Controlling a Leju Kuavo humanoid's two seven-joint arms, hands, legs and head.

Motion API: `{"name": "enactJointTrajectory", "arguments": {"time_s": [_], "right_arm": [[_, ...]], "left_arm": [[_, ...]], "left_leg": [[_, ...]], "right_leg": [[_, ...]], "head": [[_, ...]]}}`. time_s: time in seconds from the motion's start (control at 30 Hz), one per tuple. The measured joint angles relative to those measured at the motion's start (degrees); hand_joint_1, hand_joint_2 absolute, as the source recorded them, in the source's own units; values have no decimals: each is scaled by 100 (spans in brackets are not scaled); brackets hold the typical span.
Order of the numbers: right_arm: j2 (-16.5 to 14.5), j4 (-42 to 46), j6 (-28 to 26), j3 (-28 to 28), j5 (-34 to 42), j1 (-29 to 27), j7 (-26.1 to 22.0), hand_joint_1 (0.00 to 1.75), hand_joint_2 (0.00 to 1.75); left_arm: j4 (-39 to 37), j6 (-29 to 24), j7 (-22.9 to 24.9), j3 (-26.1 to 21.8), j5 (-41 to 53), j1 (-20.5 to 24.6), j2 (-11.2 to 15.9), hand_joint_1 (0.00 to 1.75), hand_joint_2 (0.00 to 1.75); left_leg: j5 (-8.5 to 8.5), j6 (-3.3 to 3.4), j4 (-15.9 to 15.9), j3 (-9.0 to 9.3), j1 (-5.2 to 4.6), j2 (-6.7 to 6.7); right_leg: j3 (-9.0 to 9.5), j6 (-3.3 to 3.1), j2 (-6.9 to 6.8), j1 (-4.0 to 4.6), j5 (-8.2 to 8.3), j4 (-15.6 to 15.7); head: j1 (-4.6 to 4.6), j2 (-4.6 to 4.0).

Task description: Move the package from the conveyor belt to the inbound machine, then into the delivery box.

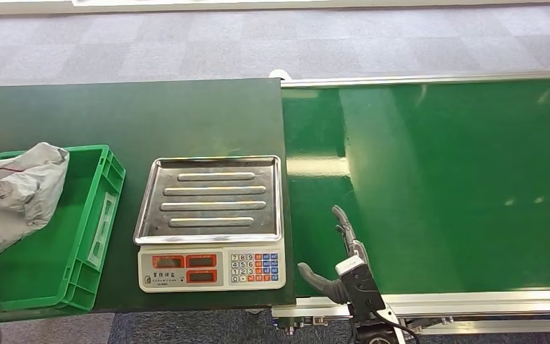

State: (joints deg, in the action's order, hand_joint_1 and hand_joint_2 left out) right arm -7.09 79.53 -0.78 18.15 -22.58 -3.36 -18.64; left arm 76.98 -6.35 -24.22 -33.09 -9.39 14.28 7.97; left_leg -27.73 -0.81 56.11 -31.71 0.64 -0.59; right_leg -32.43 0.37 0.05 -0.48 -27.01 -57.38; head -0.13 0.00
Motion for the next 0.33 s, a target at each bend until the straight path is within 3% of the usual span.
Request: {"name": "enactJointTrajectory", "arguments": {"time_s": [0.17,0.33], "right_arm": [[17,-53,9,-9,-34,29,2,0,175],[19,-102,18,-21,-107,114,83,0,175]], "left_arm": [[931,169,-47,305,-157,-445,-257,0,175],[1688,321,-391,657,-82,-840,-478,0,175]], "left_leg": [[0,0,0,1,0,4],[0,0,0,3,0,5]], "right_leg": [[2,0,0,0,0,0],[2,0,0,0,0,0]], "head": [[-2,0],[-2,0]]}}
